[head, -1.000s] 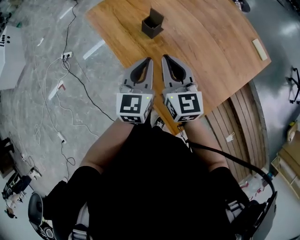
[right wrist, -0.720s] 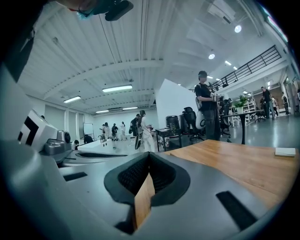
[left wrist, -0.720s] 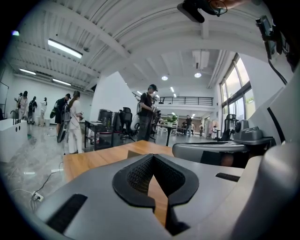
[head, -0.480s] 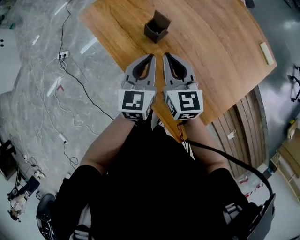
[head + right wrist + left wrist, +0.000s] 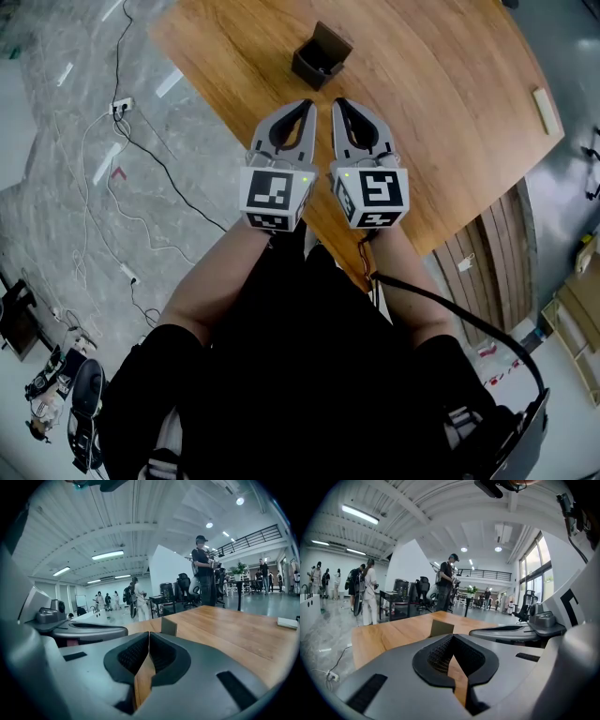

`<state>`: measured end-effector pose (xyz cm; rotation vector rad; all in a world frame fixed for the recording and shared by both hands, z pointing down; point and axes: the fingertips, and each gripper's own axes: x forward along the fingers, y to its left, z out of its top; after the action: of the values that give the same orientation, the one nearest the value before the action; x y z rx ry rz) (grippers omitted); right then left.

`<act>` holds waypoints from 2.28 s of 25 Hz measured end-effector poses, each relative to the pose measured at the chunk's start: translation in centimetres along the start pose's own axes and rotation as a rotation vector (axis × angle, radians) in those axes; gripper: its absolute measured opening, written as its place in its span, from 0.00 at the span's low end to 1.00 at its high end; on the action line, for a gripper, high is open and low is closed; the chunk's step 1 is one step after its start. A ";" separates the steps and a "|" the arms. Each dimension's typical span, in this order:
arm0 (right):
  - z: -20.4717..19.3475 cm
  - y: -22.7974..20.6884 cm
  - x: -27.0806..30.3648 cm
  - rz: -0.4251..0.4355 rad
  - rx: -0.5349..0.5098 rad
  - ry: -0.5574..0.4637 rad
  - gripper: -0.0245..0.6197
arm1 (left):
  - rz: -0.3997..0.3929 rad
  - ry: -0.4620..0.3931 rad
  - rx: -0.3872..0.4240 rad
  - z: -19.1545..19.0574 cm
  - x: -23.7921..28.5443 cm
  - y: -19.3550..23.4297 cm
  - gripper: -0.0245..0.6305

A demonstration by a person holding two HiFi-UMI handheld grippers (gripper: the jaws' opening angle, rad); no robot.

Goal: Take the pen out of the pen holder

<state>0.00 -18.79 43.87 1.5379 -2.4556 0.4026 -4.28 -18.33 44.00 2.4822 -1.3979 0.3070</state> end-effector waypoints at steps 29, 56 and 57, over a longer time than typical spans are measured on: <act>-5.4 -3.2 10.4 0.000 0.018 0.168 0.13 | -0.003 0.103 -0.016 -4.7 7.3 6.2 0.04; 3.3 -2.1 3.4 -0.045 -0.096 0.029 0.10 | 0.013 0.013 0.024 0.2 4.4 4.0 0.04; 3.8 -2.0 2.9 -0.045 -0.096 0.021 0.10 | 0.015 0.009 0.028 0.5 4.3 3.9 0.04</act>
<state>0.43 -23.38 41.44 1.5391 -2.3828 0.2877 -5.40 -23.85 45.36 2.4908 -1.4184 0.3432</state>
